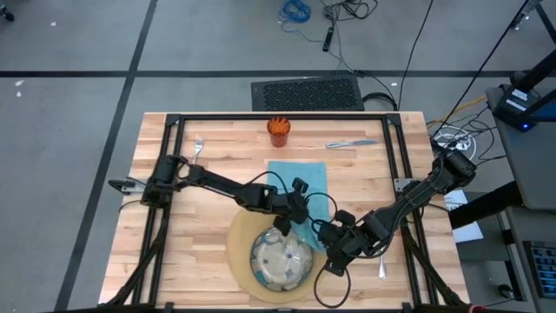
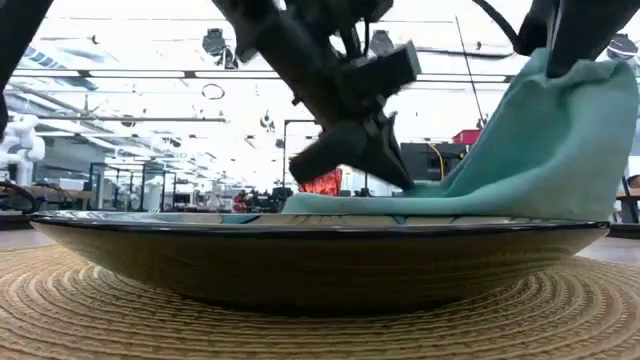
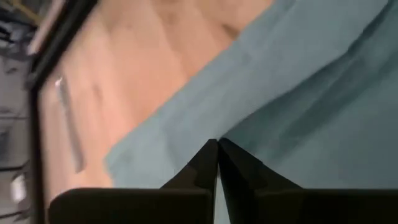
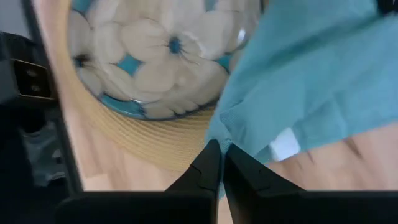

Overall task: Set table place
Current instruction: Fold the blue table napkin

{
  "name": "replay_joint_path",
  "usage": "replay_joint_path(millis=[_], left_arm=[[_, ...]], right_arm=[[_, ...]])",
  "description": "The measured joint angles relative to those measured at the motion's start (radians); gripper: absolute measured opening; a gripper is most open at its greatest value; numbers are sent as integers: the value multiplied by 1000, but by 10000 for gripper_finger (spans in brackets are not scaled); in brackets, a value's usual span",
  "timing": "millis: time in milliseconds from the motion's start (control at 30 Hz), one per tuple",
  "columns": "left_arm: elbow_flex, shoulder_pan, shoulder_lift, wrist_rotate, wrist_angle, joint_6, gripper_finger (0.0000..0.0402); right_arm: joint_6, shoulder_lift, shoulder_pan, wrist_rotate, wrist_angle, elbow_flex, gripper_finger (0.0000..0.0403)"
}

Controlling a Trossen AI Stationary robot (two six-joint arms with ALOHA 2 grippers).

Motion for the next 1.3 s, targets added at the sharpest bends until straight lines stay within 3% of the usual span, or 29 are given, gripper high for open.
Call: replay_joint_path(millis=[233, 467, 667, 967, 1100, 1300], left_arm=[[3, -40, -120, -111, -178, -34, 0], [2, -73, -252, -143, -356, -167, 0], [3, -108, -347, -191, -469, -272, 0], [-19, -106, -275, -146, -424, -331, 2], [-21, -81, -210, -98, -431, -415, 31], [-21, -66, -146, -79, -400, -529, 133]], right_arm=[[-21, -10, -35, 55, -86, 0, 0], [-173, -59, -113, 126, -119, 47, 0], [-288, -67, -169, 127, -179, 134, 0], [-290, -67, -176, 97, -196, 141, 0], [-278, -67, -177, 79, -211, 141, 0], [-277, -67, -176, 70, -222, 141, 0]])
